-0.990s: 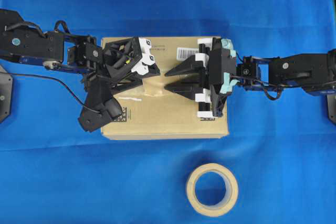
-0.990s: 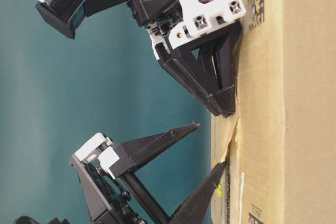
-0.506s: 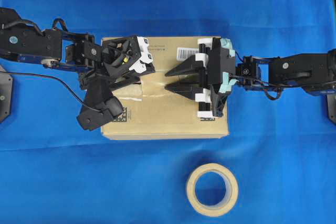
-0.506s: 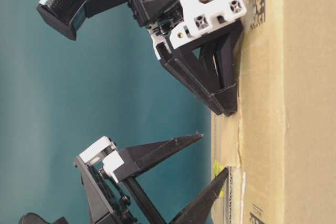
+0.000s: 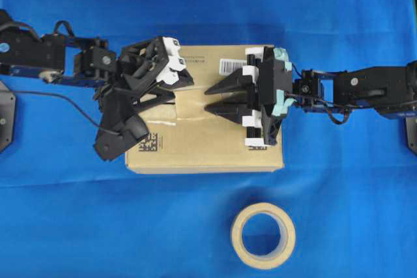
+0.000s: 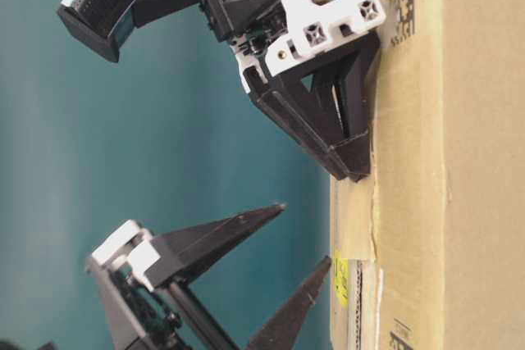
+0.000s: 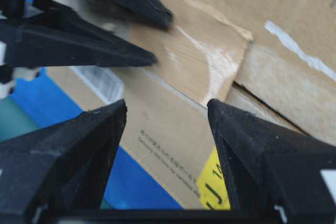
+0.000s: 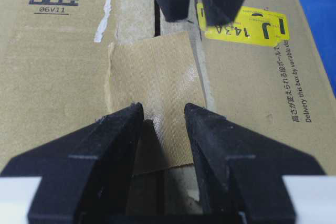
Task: Apply tape along the seams of the closed cardboard box to seal it securely.
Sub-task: 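Reposition both grippers along the seam and press the tape down, then slide both grippers outward along the seam smoothing the tape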
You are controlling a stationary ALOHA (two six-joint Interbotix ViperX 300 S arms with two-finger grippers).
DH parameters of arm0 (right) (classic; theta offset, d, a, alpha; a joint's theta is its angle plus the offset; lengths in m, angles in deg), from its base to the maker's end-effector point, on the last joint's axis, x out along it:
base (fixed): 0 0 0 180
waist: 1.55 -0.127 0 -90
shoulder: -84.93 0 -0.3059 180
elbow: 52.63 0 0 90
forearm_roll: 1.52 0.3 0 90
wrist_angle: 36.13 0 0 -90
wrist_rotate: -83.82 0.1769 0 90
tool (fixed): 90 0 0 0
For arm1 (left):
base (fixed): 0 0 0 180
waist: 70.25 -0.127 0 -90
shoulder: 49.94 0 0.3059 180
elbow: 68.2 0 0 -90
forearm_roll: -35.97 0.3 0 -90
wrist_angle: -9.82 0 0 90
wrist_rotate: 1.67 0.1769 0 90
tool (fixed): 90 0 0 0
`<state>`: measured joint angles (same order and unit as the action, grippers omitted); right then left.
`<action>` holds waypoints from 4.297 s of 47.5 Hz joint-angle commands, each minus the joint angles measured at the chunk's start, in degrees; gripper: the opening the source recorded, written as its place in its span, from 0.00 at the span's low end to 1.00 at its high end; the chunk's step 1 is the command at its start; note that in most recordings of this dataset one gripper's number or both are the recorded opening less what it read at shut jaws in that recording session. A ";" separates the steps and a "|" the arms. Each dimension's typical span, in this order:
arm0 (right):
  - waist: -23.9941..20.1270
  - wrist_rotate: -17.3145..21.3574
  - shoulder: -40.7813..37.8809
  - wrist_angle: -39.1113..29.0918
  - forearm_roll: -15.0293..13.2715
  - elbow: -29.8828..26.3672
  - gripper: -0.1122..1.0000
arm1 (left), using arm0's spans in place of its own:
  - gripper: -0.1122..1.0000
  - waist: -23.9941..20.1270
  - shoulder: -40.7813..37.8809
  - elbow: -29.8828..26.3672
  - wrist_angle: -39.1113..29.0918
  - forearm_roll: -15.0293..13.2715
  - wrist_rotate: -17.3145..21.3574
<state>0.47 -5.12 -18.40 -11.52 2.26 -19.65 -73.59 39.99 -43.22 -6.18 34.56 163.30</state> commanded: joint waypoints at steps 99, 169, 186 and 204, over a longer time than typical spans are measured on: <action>0.09 0.00 0.70 -1.41 2.64 1.41 0.10 | 0.10 -0.09 -5.80 15.82 36.65 -0.62 -64.86; -1.58 0.18 -2.64 -2.02 4.31 -2.81 0.10 | 0.10 3.96 -12.22 11.78 44.12 -0.53 -65.30; -4.83 0.18 -2.11 -2.02 6.77 0.35 0.10 | 0.10 4.39 -9.93 16.79 45.62 -0.53 -68.55; -7.12 0.26 2.46 -1.14 9.93 6.50 0.10 | 0.10 6.77 -7.91 18.28 46.05 -0.62 -71.02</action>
<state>-4.80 -5.03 -17.08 -12.05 12.01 -15.26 -68.14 30.94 -24.85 40.05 33.77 92.46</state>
